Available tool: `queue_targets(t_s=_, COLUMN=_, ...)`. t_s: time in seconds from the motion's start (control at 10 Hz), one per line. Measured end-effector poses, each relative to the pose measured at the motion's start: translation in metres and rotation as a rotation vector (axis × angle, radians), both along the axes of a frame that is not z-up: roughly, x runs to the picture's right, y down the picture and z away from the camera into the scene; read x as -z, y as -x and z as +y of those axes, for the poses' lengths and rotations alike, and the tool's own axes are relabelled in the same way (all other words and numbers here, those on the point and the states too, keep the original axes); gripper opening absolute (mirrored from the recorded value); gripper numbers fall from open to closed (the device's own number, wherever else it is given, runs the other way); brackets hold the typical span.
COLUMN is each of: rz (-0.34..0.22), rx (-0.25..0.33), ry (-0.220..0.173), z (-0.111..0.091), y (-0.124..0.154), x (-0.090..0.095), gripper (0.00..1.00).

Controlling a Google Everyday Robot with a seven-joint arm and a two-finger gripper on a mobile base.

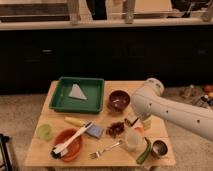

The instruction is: Wipe tray with eraser

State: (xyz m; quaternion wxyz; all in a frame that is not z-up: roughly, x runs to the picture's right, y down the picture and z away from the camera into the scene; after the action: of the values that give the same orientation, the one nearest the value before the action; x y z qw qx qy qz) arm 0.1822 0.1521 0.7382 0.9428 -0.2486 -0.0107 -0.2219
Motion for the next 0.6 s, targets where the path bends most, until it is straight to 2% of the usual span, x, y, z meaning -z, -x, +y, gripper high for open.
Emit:
queue_targets(t_s=0.1, rz=-0.019, rx=0.025, ry=-0.002, z=-0.001, y=0.002, x=-0.002, gripper=0.8)
queue_targets(t_s=0.3, rz=-0.023, rx=0.032, ry=0.003, z=0.002, y=-0.004, x=0.0, gripper=0.8)
queue_targets(t_s=0.6, rz=-0.043, rx=0.079, ry=-0.002, z=0.002, y=0.018, x=-0.007, gripper=0.8)
